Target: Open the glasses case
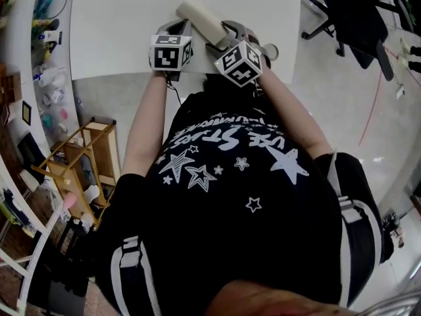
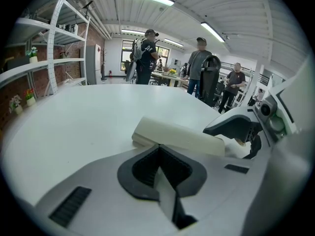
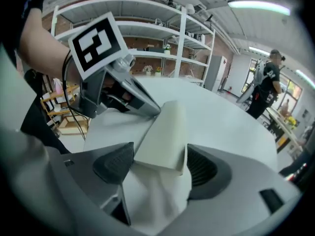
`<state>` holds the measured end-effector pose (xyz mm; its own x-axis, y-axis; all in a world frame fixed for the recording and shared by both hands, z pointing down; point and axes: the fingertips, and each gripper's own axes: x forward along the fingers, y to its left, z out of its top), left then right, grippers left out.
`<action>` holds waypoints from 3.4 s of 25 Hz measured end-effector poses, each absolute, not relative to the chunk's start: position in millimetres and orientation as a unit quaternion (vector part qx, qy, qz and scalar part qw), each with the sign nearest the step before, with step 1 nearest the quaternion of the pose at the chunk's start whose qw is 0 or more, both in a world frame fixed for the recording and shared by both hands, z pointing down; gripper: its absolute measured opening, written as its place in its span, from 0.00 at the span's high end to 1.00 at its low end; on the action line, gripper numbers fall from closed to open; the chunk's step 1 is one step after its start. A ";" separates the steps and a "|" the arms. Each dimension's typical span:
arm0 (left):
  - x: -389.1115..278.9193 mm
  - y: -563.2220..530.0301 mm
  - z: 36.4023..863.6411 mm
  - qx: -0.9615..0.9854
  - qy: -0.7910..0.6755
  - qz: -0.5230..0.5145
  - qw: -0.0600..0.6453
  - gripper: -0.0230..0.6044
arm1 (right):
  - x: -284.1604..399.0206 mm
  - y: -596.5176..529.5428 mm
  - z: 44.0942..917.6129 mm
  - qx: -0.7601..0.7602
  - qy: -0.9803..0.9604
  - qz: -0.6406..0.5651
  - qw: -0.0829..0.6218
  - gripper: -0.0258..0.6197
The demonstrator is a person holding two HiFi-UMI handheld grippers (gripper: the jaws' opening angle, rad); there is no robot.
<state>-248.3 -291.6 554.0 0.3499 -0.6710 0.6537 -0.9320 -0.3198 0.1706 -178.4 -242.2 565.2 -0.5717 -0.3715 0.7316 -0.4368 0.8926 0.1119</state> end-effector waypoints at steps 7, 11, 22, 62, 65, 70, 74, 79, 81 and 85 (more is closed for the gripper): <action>-249.5 -291.3 554.2 0.776 -0.515 0.240 0.274 0.94 | -177.2 -244.3 568.7 0.241 -0.871 0.046 0.425 0.47; -249.1 -292.5 554.4 0.776 -0.515 0.238 0.276 0.94 | -175.7 -246.2 568.5 0.233 -0.873 0.064 0.424 0.47; -249.7 -291.8 554.0 0.776 -0.515 0.240 0.274 0.94 | -174.9 -246.6 563.7 0.203 -0.885 0.131 0.398 0.48; -209.7 -202.4 469.9 0.781 -0.566 0.080 0.250 0.94 | -70.2 -239.9 463.8 0.366 -0.894 0.159 0.204 0.66; -202.2 -187.2 463.5 0.774 -0.577 0.071 0.249 0.94 | -61.6 -235.5 467.5 0.365 -0.894 0.142 0.217 0.73; -186.0 -170.1 448.4 0.761 -0.602 0.055 0.236 0.94 | -55.3 -228.0 461.6 0.343 -0.908 0.119 0.210 0.83; -156.9 -158.6 438.3 0.747 -0.621 0.043 0.233 0.94 | -33.5 -222.4 452.1 0.322 -0.918 0.116 0.199 0.89; -113.8 -139.5 427.8 0.737 -0.638 0.035 0.220 0.94 | 2.8 -207.0 441.2 0.297 -0.931 0.110 0.183 0.89; -93.8 -127.7 423.6 0.735 -0.642 0.032 0.215 0.94 | 19.4 -195.0 437.4 0.288 -0.935 0.105 0.178 0.89; -59.0 -108.6 413.9 0.731 -0.650 0.024 0.205 0.94 | 48.5 -171.7 430.2 0.272 -0.941 0.093 0.177 0.91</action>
